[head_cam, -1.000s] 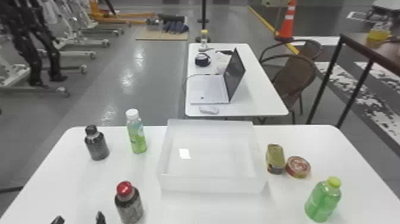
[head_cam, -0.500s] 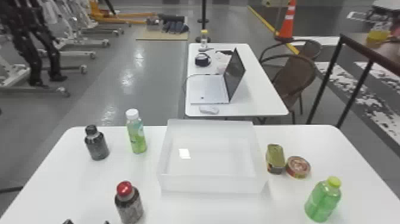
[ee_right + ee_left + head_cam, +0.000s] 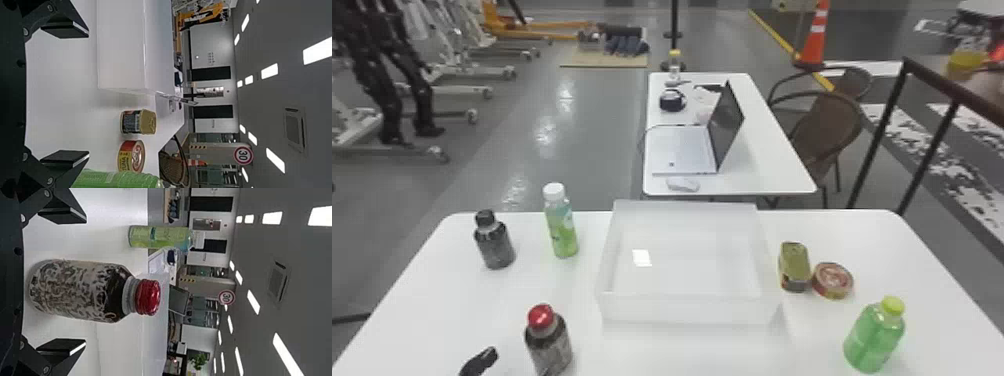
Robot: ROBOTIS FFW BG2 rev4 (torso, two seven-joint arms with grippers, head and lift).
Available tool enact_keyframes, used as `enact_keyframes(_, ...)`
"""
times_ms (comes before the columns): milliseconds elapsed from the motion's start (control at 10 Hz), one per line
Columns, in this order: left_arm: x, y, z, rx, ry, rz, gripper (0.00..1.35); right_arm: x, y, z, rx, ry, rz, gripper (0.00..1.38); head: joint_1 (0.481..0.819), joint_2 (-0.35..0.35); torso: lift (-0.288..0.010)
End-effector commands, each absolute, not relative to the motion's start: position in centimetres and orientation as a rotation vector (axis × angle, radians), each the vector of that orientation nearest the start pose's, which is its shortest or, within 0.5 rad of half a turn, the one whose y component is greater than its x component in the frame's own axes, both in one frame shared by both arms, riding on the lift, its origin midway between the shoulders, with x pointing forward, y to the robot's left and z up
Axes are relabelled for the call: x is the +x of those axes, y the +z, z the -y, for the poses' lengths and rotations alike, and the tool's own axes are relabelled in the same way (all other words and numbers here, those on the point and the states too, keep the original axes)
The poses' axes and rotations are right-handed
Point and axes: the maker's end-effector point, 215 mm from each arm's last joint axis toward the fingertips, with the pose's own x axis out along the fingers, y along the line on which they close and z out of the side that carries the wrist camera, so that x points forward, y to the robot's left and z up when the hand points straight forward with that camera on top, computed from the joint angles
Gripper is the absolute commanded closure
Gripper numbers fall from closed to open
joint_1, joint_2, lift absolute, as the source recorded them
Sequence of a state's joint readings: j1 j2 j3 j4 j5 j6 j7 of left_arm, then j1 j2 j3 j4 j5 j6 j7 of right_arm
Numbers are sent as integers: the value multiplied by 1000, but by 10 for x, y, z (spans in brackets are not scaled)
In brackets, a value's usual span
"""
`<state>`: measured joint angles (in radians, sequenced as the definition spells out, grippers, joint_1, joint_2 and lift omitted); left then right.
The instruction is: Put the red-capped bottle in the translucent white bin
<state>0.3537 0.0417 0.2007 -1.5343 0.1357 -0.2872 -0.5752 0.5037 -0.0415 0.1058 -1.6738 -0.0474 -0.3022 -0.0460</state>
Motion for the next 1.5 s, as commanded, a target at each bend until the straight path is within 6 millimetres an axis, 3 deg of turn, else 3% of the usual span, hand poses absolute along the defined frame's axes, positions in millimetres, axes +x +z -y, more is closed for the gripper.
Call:
enact_keyframes(0, 445, -438, -239, -44, -397, -55, 190, 408, -450, 189, 51, 49, -104, 203, 549, 0, -100)
enact_keyframes(600, 477, -443, -200, -144, -601, -70, 190, 409, -451, 186, 60, 46, -105, 203, 549, 0, -100)
enact_keyframes(800, 481, -447, -199, -120, -616, -80, 216, 411, -450, 182, 63, 52, -102, 203, 549, 0, -100)
enact_keyframes(900, 481, -450, -199, -112, -615, -91, 389, 411, -450, 181, 66, 52, -102, 203, 549, 0, -100)
enact_keyframes(1000, 481, -451, -200, -110, -600, -85, 814, 411, -450, 181, 67, 51, -103, 202, 549, 0, -100)
enact_keyframes(1100, 481, -453, -203, -113, -577, -87, 926, 410, -450, 180, 66, 52, -103, 203, 549, 0, -100)
enact_keyframes(1400, 483, -450, -205, -85, -575, -87, 930, 411, -450, 181, 67, 51, -102, 203, 549, 0, -100)
